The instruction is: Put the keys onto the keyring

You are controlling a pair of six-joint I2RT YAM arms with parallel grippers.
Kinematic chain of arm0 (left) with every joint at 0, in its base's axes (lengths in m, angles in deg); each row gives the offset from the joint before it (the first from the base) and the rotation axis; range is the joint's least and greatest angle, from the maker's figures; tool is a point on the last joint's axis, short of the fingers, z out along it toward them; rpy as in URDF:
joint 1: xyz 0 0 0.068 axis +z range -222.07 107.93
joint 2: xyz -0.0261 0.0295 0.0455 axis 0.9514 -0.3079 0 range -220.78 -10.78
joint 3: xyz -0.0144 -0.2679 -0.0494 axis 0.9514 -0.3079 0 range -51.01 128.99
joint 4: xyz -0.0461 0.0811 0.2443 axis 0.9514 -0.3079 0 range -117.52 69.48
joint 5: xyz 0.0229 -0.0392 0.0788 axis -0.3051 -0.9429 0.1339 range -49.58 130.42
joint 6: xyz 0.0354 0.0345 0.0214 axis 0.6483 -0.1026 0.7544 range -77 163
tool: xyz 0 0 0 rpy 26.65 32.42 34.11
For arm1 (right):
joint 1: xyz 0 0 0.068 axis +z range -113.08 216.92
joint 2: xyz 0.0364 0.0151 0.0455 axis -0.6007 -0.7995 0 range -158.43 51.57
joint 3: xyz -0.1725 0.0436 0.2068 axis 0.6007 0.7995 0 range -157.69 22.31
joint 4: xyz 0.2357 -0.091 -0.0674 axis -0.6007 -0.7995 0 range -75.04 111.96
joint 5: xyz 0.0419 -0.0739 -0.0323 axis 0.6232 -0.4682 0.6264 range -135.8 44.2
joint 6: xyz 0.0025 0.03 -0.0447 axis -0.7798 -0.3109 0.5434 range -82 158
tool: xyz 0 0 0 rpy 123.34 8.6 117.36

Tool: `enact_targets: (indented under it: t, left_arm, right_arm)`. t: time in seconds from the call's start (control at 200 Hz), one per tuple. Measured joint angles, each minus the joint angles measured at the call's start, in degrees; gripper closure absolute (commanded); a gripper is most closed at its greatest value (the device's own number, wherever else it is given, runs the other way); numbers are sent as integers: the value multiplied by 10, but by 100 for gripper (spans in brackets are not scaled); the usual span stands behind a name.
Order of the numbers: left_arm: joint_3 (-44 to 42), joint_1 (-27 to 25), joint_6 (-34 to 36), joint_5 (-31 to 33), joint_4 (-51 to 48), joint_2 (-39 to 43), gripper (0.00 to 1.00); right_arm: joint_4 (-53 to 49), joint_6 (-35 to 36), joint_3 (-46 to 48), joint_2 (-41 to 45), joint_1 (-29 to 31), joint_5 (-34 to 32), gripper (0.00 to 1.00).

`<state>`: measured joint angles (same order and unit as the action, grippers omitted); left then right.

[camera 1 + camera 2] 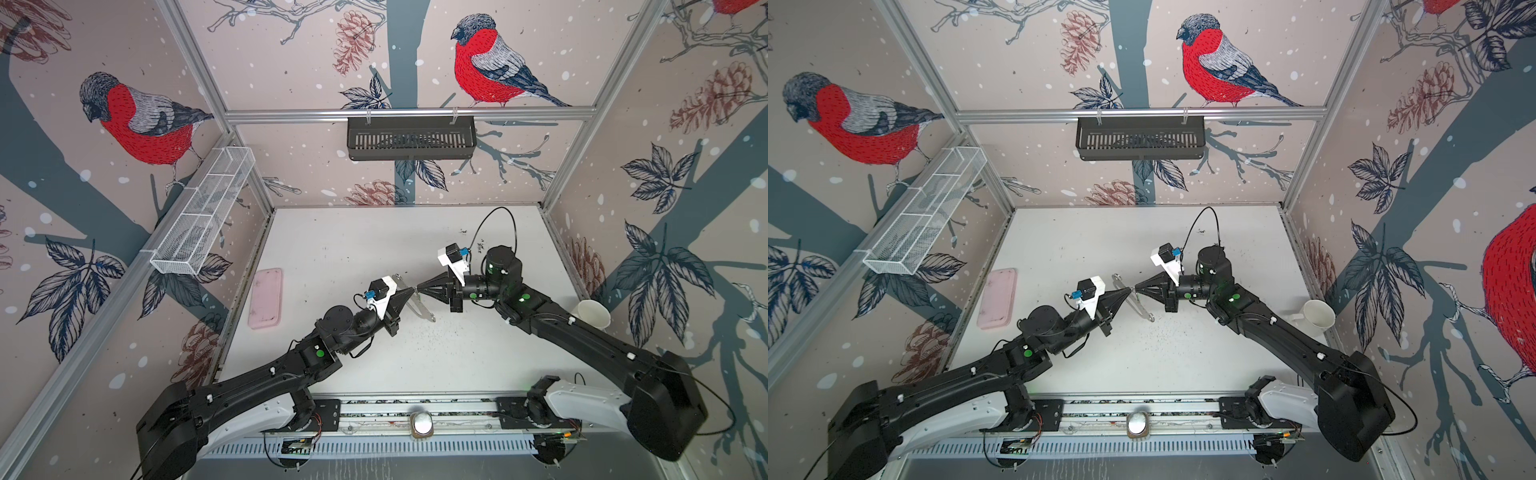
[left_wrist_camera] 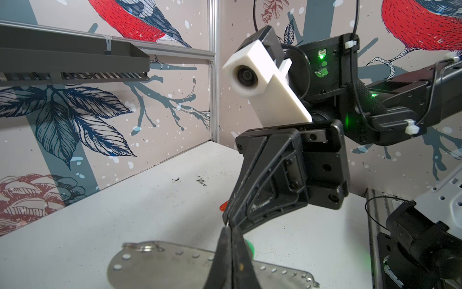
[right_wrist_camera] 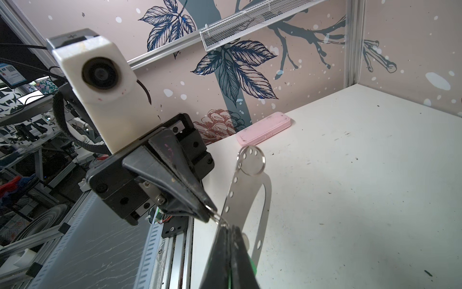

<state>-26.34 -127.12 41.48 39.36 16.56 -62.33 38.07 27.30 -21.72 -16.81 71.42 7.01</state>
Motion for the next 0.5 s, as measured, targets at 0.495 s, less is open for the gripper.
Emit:
enact_targets:
  t: [0.495]
  left_arm:
    - [-26,-3,11,0,33,7,100]
  right_arm:
    - [-8,-3,-2,-10,1,15,100]
